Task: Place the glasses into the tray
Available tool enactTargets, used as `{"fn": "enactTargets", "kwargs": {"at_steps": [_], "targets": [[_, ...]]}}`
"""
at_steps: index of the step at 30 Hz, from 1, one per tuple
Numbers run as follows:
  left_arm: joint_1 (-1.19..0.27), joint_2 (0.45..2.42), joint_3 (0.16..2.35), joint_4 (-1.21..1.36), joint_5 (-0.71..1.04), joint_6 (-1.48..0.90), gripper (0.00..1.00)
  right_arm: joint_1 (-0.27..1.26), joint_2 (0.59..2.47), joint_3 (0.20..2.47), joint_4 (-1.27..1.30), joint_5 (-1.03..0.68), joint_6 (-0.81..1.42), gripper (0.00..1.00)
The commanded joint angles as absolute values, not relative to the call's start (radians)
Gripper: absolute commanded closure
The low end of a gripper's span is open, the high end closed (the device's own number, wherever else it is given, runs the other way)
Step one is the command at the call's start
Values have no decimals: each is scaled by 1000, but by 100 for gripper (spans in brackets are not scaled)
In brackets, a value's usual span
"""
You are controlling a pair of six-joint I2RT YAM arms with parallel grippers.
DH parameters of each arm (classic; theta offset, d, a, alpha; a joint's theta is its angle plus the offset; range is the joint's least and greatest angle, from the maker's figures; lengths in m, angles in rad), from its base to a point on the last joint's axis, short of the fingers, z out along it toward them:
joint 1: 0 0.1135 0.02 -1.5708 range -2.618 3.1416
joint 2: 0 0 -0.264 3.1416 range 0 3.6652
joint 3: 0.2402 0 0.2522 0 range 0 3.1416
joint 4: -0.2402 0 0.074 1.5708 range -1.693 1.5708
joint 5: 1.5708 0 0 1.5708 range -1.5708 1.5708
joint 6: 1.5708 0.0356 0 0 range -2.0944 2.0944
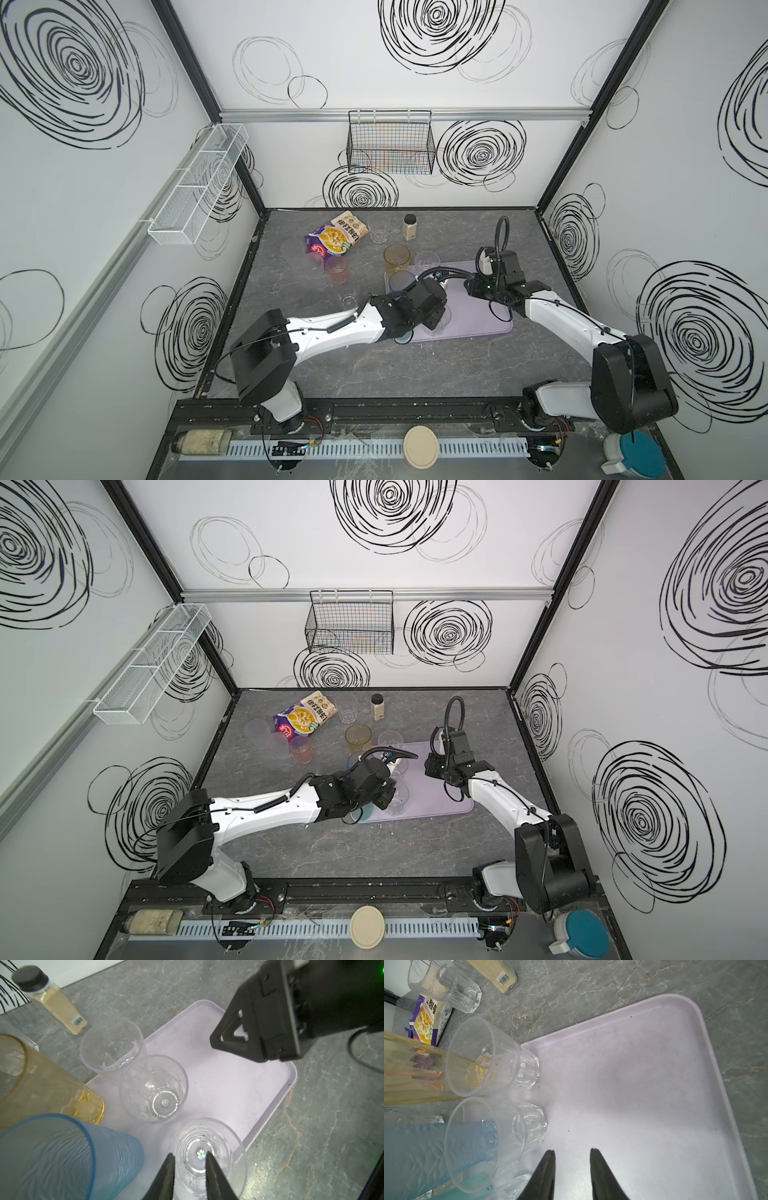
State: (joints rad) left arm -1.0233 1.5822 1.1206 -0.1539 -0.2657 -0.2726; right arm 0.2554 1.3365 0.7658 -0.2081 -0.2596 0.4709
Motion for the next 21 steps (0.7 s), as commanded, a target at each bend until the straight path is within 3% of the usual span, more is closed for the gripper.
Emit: {"fn": "enactTargets", "kwargs": {"at_steps": [1, 10, 21], "targets": [[-1002, 1488, 1128, -87, -315, -234, 65, 264, 1332, 781, -203, -245, 471, 66], [-766, 1280, 1017, -81, -288, -228, 50, 324, 1373, 883, -245, -218, 471, 66], [-268, 1041, 757, -111, -62, -402, 43, 447, 1441, 1078, -315, -150, 461, 66]]}}
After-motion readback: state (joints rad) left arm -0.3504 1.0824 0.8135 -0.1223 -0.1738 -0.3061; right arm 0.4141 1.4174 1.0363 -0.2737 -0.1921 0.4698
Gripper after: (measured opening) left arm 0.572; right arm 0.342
